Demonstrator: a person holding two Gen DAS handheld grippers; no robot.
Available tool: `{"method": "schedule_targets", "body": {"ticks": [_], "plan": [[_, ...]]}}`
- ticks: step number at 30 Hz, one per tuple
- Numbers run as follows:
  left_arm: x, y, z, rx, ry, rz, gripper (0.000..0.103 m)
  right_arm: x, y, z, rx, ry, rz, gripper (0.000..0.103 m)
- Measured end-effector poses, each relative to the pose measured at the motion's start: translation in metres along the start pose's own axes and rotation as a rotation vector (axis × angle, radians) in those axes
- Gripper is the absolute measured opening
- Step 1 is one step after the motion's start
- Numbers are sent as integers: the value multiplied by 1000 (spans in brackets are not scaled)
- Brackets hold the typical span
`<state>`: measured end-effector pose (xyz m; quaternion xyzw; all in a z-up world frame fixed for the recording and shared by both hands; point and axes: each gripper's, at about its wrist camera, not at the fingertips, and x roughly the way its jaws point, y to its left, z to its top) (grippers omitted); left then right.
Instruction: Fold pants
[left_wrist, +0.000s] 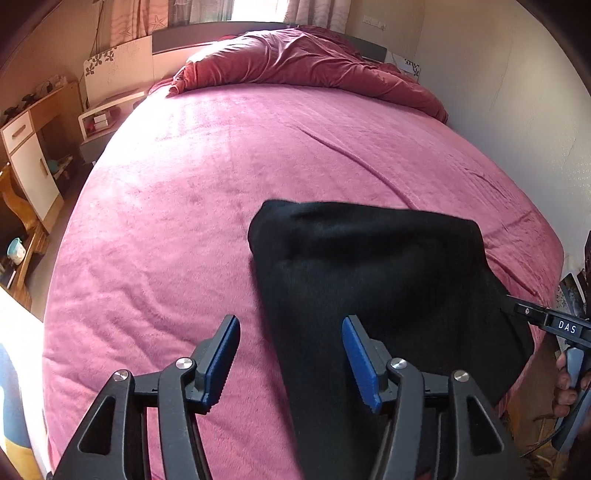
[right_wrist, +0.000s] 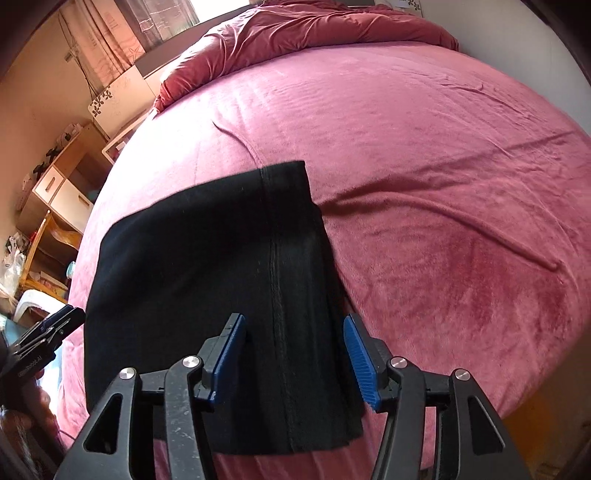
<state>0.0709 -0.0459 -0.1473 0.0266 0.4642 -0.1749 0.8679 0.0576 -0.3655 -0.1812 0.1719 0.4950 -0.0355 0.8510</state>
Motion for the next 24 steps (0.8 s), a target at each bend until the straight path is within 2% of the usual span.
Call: {"method": "schedule_targets", "body": {"ticks": [4,6,9,11,12,15,18,21,23,24], "plan": [[19,-2,-31,28,75,-11,61,17,-17,-18,18,74,-7,55],[21,2,-34,10,56,-33,61,19,-22,-18,40,79,18,55],[15,15,-28,-74,54,-127,61,13,-22,-12,24,73,45,56],[12,25,-23,-115,40,-176,71,7,-25,-7,31,59,90,57],[12,31,-21,-140,39,-202,79,6,-28,-3,43,56,122,62],[18,45,-12,-214,47,-259,81,10,-33,10,53,42,154,68],[34,52,-5,-264,92,-328,80,33,-39,20,71,114,218,68],[53,50,-1,-307,152,-389,77,54,-44,24,72,169,272,73],[69,49,-3,-345,216,-427,59,66,-48,25,91,204,316,70],[72,48,-4,-357,219,-431,56,70,-49,25,92,214,332,64]]}}
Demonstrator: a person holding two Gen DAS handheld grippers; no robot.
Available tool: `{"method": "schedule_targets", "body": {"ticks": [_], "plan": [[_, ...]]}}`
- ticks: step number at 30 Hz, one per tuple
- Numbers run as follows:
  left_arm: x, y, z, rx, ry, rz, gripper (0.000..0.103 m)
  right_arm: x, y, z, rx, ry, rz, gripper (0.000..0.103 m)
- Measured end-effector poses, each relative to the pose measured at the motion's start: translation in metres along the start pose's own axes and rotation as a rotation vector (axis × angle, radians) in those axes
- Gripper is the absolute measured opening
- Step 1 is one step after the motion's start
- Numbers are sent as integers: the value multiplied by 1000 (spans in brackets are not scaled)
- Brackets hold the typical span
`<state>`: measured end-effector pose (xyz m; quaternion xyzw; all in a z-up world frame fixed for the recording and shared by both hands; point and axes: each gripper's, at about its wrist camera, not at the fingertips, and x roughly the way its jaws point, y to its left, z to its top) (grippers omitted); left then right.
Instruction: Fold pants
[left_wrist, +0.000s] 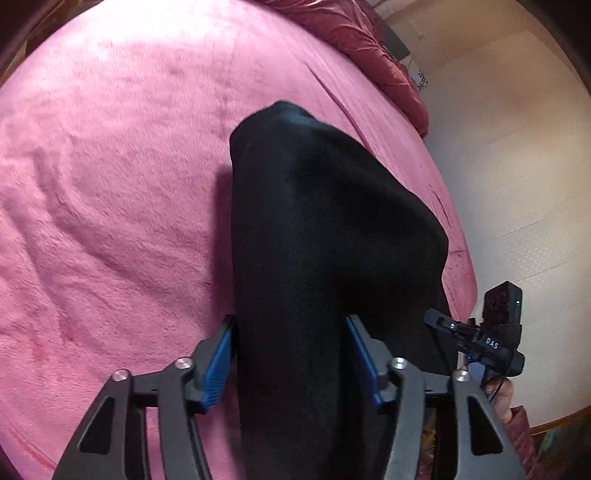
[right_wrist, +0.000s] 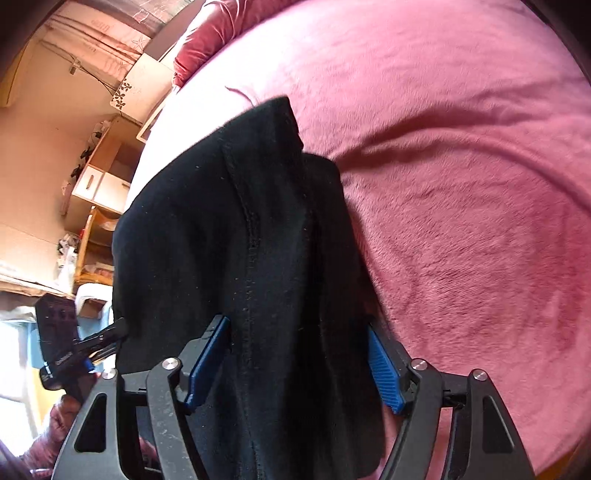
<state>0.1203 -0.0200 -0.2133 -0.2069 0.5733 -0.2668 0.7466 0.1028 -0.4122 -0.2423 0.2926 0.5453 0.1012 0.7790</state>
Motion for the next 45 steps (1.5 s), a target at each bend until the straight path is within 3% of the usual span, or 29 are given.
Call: {"method": "schedule_targets", "body": {"ticks": [3,5,9,12,15,19,22,24,26,28,32,37,39,45], "plan": [[-3,-6,-1,50,-4,-38,42,-4,8,-3,-40,-1,5,45],[-12,-6,1,57,-16,-83,36,-11,19,-5,-73,-13,-3,40],[-49,-16,13,124,-92,-119,32,-22,53,1,-146,-44,30,38],[-78,-16,36,153,-163,-111,32,-14,80,23,-178,-74,75,38],[-101,-7,66,161,-228,-70,32,5,115,49,-222,-96,96,38],[-110,18,107,121,-253,-3,35,42,151,86,-243,-84,104,39],[-99,45,129,75,-239,96,38,65,165,101,-241,-52,93,39],[-86,67,134,23,-226,183,39,88,168,109,-232,-13,41,42],[-72,86,133,3,-188,263,47,110,155,107,-196,14,3,50],[-64,94,126,-31,-176,235,49,113,142,105,-150,5,54,52],[-54,78,121,21,-214,311,49,113,153,107,-172,3,21,54],[-62,58,122,17,-271,383,51,102,169,111,-170,-22,-40,67],[-72,53,117,26,-308,431,50,92,173,105,-176,-56,-70,67],[-96,23,87,46,-408,464,57,48,188,76,-272,-208,-219,67]]}}
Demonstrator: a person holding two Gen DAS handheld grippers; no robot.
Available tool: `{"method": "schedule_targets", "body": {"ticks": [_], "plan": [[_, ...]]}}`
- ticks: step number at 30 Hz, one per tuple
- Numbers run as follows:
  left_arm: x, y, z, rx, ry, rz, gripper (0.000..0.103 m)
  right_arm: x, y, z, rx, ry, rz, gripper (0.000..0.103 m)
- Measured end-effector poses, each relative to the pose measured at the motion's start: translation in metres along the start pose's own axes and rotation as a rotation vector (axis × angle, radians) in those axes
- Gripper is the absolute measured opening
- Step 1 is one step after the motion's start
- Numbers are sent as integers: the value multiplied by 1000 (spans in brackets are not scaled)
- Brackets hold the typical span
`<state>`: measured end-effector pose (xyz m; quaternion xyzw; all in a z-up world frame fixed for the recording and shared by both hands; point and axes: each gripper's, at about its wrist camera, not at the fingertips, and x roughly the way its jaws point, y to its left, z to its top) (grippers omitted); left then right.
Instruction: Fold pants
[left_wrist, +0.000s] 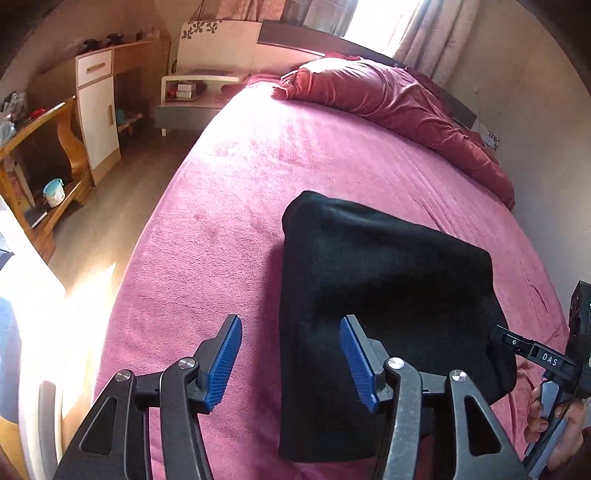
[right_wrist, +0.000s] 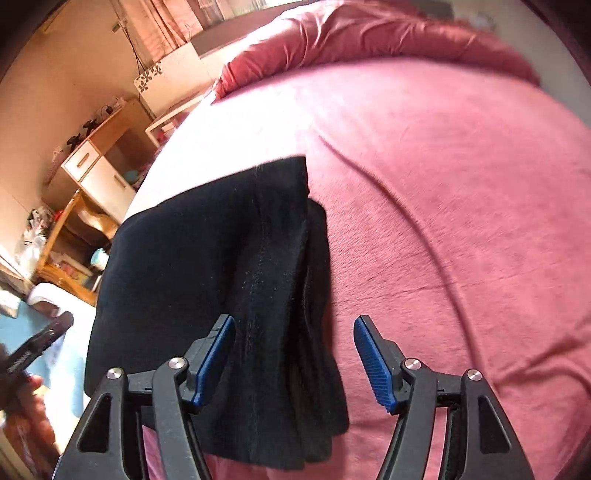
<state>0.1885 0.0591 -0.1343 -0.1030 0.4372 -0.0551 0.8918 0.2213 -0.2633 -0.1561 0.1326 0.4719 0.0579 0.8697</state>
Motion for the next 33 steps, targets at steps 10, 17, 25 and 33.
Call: {"method": "schedule_targets", "body": {"ticks": [10,17,25,33], "plan": [[-66,-17,-35,68,-125,42,57,-58,47,-38,-76,-116,-57,67],[-97,-24,-61,73,-183,84,57,-80,76,-70,-89,-167,-107,67],[-115,-29,-80,85,-211,114,57,-104,94,-92,-131,-219,-166,67],[-128,-33,-85,94,-233,127,67,-120,95,-97,-135,-251,-204,67]]}}
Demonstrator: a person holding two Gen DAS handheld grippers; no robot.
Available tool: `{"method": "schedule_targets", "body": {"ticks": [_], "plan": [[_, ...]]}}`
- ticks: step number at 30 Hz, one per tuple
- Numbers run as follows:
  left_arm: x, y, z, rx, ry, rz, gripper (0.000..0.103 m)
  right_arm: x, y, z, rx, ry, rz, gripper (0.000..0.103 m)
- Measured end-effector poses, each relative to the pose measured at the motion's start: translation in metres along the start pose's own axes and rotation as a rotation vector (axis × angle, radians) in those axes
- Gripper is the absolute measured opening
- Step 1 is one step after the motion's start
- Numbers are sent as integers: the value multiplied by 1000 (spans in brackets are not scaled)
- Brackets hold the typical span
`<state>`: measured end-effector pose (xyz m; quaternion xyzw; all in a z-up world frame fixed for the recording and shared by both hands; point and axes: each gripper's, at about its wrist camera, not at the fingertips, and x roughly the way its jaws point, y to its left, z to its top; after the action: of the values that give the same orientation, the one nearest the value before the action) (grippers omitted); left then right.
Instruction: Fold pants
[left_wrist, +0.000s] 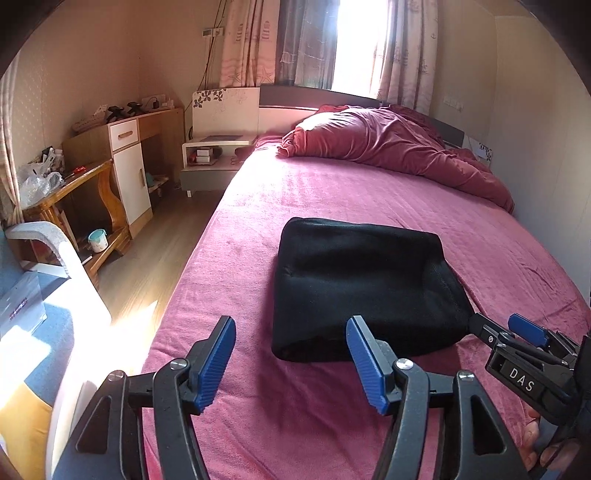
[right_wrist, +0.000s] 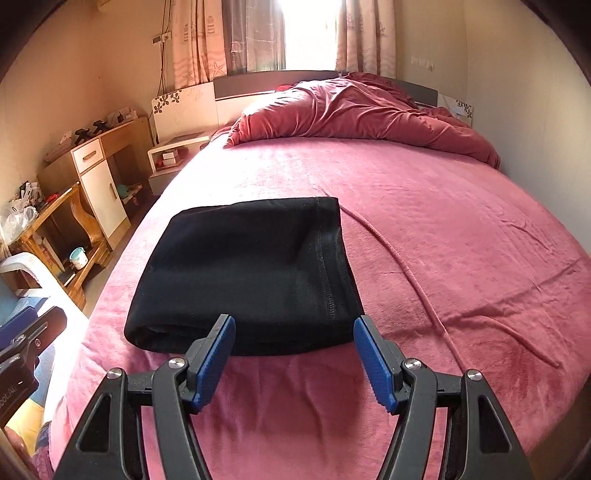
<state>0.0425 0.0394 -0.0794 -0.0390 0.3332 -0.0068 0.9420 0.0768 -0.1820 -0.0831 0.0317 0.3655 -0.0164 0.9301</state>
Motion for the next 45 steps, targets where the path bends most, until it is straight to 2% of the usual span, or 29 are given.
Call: {"method": "schedule_targets", "body": {"ticks": [3,6,19,45], "plan": [[-3,0,0,-4,-8,-5,68,-3,1,0,-7,-6,-3,67],[-6,-3,-1,5,-21,22,74,-4,4,0,-13,-8,-5,67],[-12,-4,-1,16,-48,90,74,-6,8,-6,-22,-10,-4,68],[-19,-3,-2,3,-57,94,74,-12,9,-7,-27,-25,-14,70]]}}
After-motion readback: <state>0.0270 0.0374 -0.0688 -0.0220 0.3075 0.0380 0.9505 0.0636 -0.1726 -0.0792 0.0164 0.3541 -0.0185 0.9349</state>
